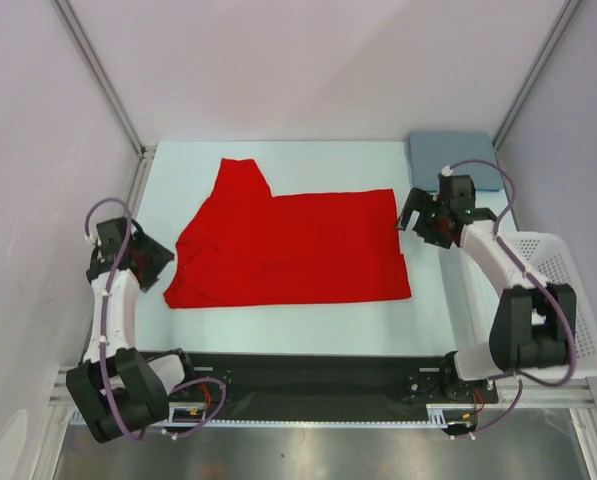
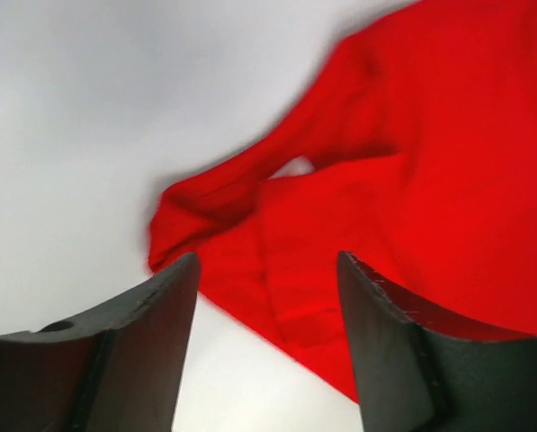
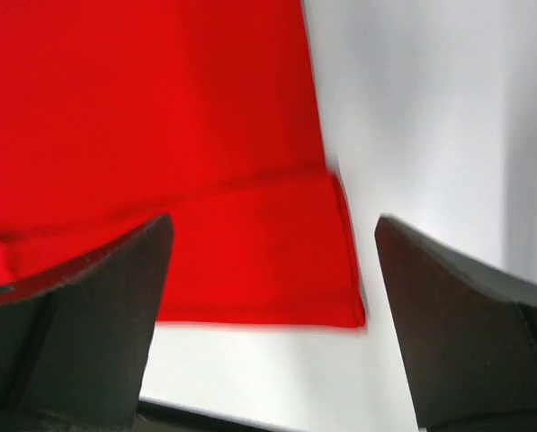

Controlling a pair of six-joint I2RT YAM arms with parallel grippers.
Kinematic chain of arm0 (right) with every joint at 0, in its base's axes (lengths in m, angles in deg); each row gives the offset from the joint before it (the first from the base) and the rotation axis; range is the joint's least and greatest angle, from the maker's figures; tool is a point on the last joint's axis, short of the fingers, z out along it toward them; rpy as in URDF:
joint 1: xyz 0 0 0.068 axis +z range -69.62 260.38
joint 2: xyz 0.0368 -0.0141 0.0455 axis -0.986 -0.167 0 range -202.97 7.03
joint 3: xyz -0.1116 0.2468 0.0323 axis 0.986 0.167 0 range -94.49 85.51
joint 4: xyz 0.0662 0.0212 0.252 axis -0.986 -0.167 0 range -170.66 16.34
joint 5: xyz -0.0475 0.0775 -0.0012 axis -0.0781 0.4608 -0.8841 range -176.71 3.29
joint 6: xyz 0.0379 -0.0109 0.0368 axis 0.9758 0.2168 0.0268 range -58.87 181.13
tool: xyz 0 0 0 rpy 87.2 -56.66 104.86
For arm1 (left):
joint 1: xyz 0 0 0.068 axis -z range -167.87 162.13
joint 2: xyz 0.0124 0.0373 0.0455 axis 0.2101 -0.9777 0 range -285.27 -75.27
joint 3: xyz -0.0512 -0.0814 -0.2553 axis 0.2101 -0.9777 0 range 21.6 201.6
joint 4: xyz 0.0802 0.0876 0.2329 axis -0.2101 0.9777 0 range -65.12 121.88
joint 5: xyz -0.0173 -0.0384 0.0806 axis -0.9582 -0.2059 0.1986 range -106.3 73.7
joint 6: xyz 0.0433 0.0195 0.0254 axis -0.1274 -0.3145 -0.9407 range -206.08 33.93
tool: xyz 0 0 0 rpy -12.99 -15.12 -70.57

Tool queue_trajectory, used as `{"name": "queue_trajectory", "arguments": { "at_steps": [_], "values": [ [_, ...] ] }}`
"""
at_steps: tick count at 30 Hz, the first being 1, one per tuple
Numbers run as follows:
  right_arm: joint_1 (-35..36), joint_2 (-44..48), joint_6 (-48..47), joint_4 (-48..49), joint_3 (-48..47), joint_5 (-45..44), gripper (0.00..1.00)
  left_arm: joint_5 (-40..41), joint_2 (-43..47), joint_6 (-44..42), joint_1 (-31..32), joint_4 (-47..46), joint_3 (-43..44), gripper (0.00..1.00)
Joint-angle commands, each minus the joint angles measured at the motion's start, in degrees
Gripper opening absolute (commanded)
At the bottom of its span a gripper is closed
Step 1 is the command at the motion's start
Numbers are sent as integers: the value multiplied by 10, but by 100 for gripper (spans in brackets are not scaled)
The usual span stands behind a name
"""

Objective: Fold and stack the t-shirts
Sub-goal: Fold the tshirt

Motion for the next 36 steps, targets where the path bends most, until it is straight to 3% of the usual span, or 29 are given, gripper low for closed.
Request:
{"name": "queue_trajectory", "arguments": {
  "at_steps": [1,2,4,8,9,10,14,19,25,30,33,36],
  "values": [
    [-64,-94,38,104,-41,161,100,-93,-38,-97,17,-120,70,66],
    [-67,-120,40,109,-60,208,100,-124,-52,-118,22,-143,79,65],
    [-67,-172,33,97,-132,209,90,-157,-115,-135,40,-205,115,62],
    [-62,-297,10,104,-239,210,73,-191,-266,-206,75,-221,214,52],
    [-62,-317,5,105,-261,215,61,-200,-293,-217,79,-217,235,50],
    [-61,-341,-2,89,-291,216,59,-209,-338,-226,83,-217,270,46],
    [-62,-420,-42,35,-427,186,61,-195,-408,-270,90,-208,340,45],
    [-68,-476,-80,9,-476,183,61,-192,-487,-287,99,-175,416,45],
    [-67,-455,-84,-24,-435,176,49,-168,-520,-303,112,-143,432,43],
    [-73,-454,-74,-12,-414,166,54,-158,-542,-311,114,-103,470,50],
    [-73,-486,-76,-39,-449,169,55,-148,-558,-317,114,-79,490,51],
    [-73,-479,-81,-20,-427,162,55,-144,-563,-328,114,-76,488,52]
  ]
}}
